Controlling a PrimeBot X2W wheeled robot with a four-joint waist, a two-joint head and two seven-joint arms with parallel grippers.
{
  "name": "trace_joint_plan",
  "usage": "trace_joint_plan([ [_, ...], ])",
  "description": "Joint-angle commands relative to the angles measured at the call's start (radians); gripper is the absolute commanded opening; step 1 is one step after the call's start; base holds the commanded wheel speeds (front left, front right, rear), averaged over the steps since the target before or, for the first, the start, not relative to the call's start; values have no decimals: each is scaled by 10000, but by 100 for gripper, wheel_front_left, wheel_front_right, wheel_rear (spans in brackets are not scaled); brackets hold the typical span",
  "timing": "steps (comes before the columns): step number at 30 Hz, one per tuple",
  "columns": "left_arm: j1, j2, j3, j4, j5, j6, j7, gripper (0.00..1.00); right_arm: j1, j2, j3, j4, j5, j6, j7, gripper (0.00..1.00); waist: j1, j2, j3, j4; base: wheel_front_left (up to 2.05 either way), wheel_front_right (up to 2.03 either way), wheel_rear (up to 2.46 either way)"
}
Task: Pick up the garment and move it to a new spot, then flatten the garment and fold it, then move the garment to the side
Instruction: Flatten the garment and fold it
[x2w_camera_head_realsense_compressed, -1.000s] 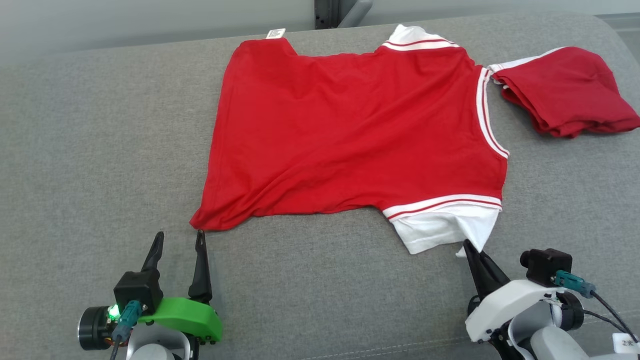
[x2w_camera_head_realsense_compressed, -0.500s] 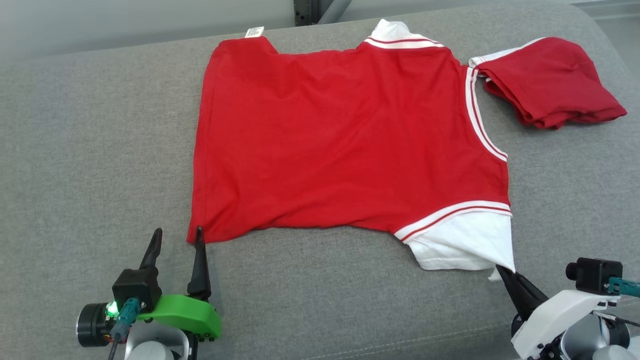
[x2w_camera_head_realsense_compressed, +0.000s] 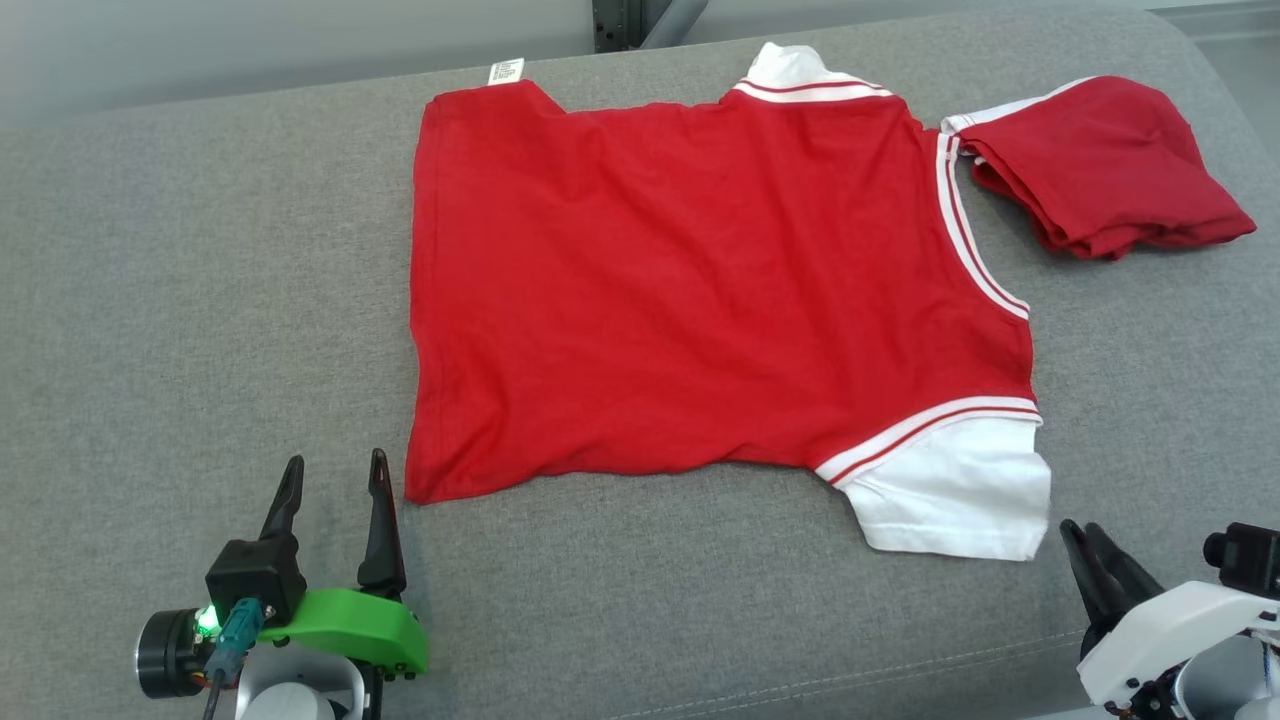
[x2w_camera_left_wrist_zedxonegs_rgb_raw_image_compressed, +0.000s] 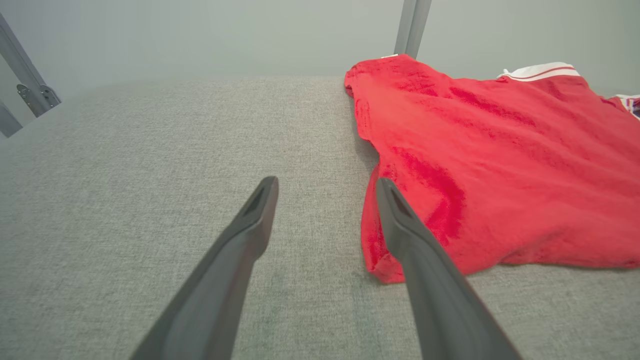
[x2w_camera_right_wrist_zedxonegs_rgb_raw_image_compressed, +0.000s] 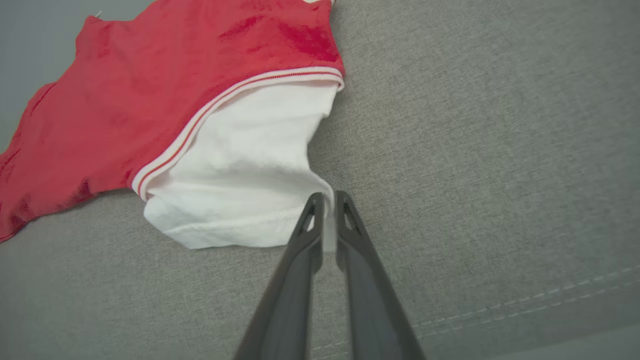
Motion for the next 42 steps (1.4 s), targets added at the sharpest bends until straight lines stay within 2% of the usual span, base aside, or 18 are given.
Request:
trace_joint_plan([
  [1,111,-28,40,-23,87,-50,-26,100,104,-7,-176,-33,-203,-3,-192,100,0,0,0,-99,0,0,0],
  [6,169,-100,54,-43,193,-116,-26,100,227,108,-518,-289,-379,-3,-496,100,0,0,-87,-221,0,0,0],
  [12,250,-178,88,-250,422,-201,-26,100,-140,321,-1024,-720,-1347,-3,-1429,100,0,0,-355,-268,0,0,0],
  [18,395,-318,88,-462,529,-280,-24,100,-680,517,-607,-1360,-2756,-6,-3026,100,0,0,-733,-60,0,0,0],
  [21,515,-388,142,-527,593,-339,-14,100,-892,615,-282,-1487,-3508,-5,-3436,100,0,0,-948,127,0,0,0],
  [33,1203,-762,454,-782,927,-554,-14,100,-909,1394,558,-600,-4519,-5,-3771,100,0,0,-1846,1069,0,0,0],
  [42,1644,-974,704,-741,954,-875,-14,100,-569,1894,550,-171,-4417,-5,-3906,100,0,0,-2158,1311,0,0,0],
])
